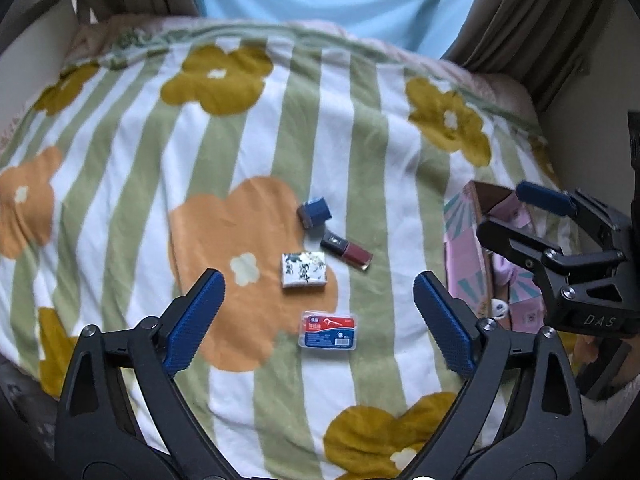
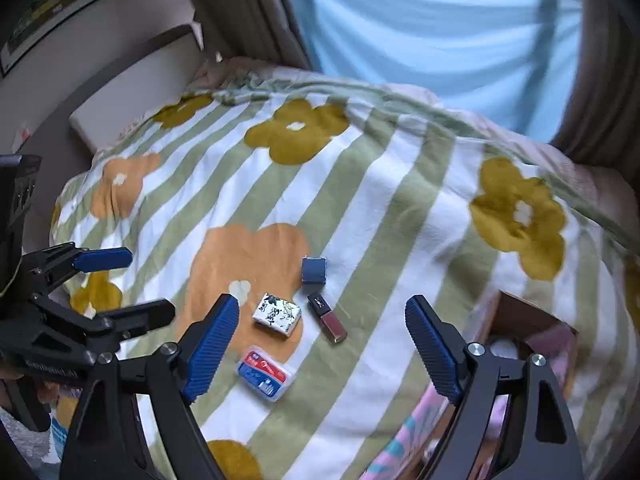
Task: Organize objects
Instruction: 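Lower both grippers toward the tissue pack and lipstick, then grasp the white tissue pack with left gripper while right gripper grasps the red lipstick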
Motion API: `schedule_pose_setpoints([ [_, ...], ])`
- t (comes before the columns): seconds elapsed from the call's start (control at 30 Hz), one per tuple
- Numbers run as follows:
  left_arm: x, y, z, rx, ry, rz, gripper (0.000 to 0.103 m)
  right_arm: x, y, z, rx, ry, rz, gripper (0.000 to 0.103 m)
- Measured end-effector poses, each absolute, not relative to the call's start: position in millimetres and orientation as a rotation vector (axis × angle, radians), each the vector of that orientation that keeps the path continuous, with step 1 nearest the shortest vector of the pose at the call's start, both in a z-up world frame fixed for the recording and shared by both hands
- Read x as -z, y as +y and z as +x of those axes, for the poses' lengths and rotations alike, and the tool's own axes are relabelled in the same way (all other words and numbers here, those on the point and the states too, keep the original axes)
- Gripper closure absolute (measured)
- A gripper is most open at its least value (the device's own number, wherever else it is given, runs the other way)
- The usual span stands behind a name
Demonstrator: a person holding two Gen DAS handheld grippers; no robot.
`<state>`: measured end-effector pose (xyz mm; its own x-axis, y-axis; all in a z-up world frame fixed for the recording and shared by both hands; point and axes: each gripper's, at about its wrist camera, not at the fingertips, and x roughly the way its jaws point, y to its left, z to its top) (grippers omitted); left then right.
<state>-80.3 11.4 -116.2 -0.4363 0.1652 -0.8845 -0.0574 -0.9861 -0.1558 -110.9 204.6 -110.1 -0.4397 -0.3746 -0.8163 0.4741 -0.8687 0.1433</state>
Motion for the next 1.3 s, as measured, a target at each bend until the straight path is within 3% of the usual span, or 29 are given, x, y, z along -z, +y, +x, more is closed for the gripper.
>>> schedule_pose_setpoints([
  [0.13,157.2,16.6,-95.0,-2.53,-0.178,-1.644,0.011,152.8,194.8,-134.9,2.242,0.168,1.3,0.022],
  [0.4,243.2,24.4,-123.7,-2.463,-0.217,-1.744,0.018,242.6,174.1,-170.8,2.12,0.221,1.432,0.039],
  [0.57,285.1,22.9,-137.4,-2.44,-0.221,-1.8,0.018,281.3,166.2,-185.4,2.043,0.266,1.49,0.041],
  [0.73,309.1,22.1,-146.3,-2.428,-0.202,-1.815,0.023,307.3,153.9,-192.6,1.943,0.338,1.506,0.048],
  [0.93,333.2,29.2,-153.9,-2.389,-0.157,-1.842,0.031,326.7,142.3,-194.5,1.847,0.439,1.475,0.067],
  [1.07,344.5,30.6,-157.0,-2.373,-0.165,-1.861,0.039,330.8,140.0,-192.3,1.83,0.473,1.451,0.07],
  [1.3,351.6,32.5,-160.8,-2.368,-0.139,-1.868,0.043,331.6,140.7,-192.1,1.817,0.438,1.46,0.082],
])
